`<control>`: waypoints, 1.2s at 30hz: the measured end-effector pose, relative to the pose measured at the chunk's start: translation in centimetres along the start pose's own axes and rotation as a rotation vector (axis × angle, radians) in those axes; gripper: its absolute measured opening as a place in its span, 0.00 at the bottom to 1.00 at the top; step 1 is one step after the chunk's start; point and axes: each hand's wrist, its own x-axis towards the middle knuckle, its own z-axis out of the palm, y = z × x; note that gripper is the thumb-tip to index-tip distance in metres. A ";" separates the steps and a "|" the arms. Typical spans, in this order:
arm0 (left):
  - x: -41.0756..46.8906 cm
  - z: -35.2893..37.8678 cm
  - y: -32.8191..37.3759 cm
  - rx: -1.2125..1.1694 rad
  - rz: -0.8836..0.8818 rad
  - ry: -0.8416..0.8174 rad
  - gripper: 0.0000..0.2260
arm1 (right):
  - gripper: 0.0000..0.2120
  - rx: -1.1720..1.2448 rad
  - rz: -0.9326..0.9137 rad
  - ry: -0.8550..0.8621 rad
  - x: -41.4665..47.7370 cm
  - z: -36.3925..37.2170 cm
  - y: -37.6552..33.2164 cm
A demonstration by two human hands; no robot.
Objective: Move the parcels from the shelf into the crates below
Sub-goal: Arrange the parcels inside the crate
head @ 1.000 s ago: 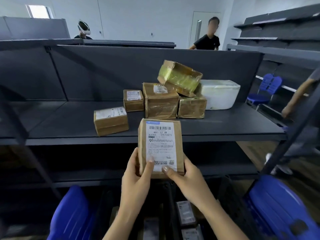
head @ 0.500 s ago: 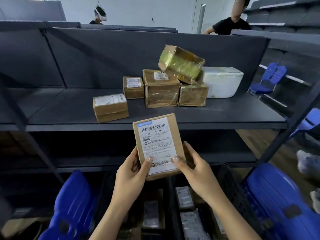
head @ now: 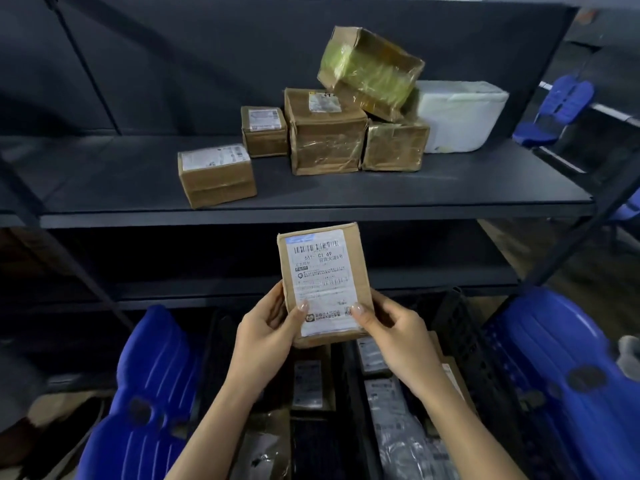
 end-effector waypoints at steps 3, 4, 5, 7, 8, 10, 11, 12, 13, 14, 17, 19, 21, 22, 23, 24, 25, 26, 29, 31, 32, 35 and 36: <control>0.5 1.6 -0.9 -0.008 -0.032 -0.042 0.14 | 0.24 0.029 0.041 0.043 -0.4 -1.1 1.4; 0.7 2.4 -1.3 -0.007 -0.037 -0.057 0.14 | 0.25 0.046 0.054 0.054 -0.6 -1.6 2.0; 0.9 3.3 -1.7 -0.004 -0.042 -0.071 0.14 | 0.27 0.063 0.065 0.066 -0.8 -2.3 2.7; 1.0 5.4 -2.7 0.012 -0.062 -0.098 0.14 | 0.29 0.071 0.085 0.082 -1.2 -4.0 4.2; 1.0 6.6 -3.2 0.020 -0.074 -0.114 0.14 | 0.30 0.064 0.097 0.086 -1.3 -5.0 5.0; 0.9 9.0 -4.2 0.020 -0.106 -0.145 0.16 | 0.29 0.050 0.125 0.082 -1.4 -7.0 6.7; 0.9 10.3 -4.8 0.020 -0.124 -0.155 0.16 | 0.28 0.038 0.138 0.073 -1.4 -8.0 7.7; 1.0 11.6 -5.5 0.026 -0.139 -0.160 0.17 | 0.26 0.019 0.152 0.064 -1.4 -8.9 8.7; 1.0 13.0 -6.1 0.042 -0.155 -0.160 0.18 | 0.23 -0.003 0.166 0.057 -1.3 -9.9 9.7; 1.1 14.3 -6.7 0.065 -0.171 -0.156 0.18 | 0.18 -0.018 0.174 0.051 -1.1 -10.8 10.7; 1.2 18.0 -8.9 0.106 -0.220 -0.124 0.17 | 0.15 -0.024 0.206 0.031 -0.3 -13.2 13.9; 1.2 20.0 -10.4 0.127 -0.275 -0.084 0.19 | 0.21 -0.039 0.248 0.006 0.2 -14.3 15.8; 1.0 21.4 -12.0 0.164 -0.306 -0.053 0.18 | 0.24 -0.057 0.292 -0.024 0.7 -14.9 17.8; 0.9 21.9 -13.0 0.184 -0.319 -0.046 0.17 | 0.23 -0.072 0.310 -0.037 1.0 -14.9 18.9; 0.9 22.3 -13.9 0.201 -0.339 -0.036 0.16 | 0.22 -0.093 0.324 -0.049 1.2 -14.8 19.9; 0.9 22.7 -14.9 0.211 -0.367 -0.022 0.16 | 0.21 -0.113 0.340 -0.063 1.4 -14.5 21.0; 0.9 23.0 -16.0 0.218 -0.400 -0.005 0.17 | 0.21 -0.119 0.362 -0.073 1.6 -14.2 22.2; 1.0 23.3 -17.3 0.232 -0.434 0.009 0.18 | 0.21 -0.111 0.391 -0.079 1.8 -13.7 23.4; 1.1 24.3 -21.3 0.289 -0.563 0.055 0.18 | 0.22 -0.116 0.492 -0.132 2.2 -11.9 27.5; 0.8 24.8 -24.2 0.313 -0.645 0.094 0.12 | 0.26 -0.130 0.582 -0.168 2.4 -10.6 30.0; 0.6 25.0 -25.7 0.333 -0.686 0.118 0.08 | 0.27 -0.127 0.631 -0.184 2.5 -9.9 31.3; 0.2 25.6 -29.3 0.363 -0.799 0.175 0.10 | 0.30 -0.172 0.712 -0.208 3.0 -8.1 34.3; 0.3 25.9 -30.1 0.349 -0.841 0.177 0.14 | 0.31 -0.202 0.731 -0.215 3.1 -7.6 35.1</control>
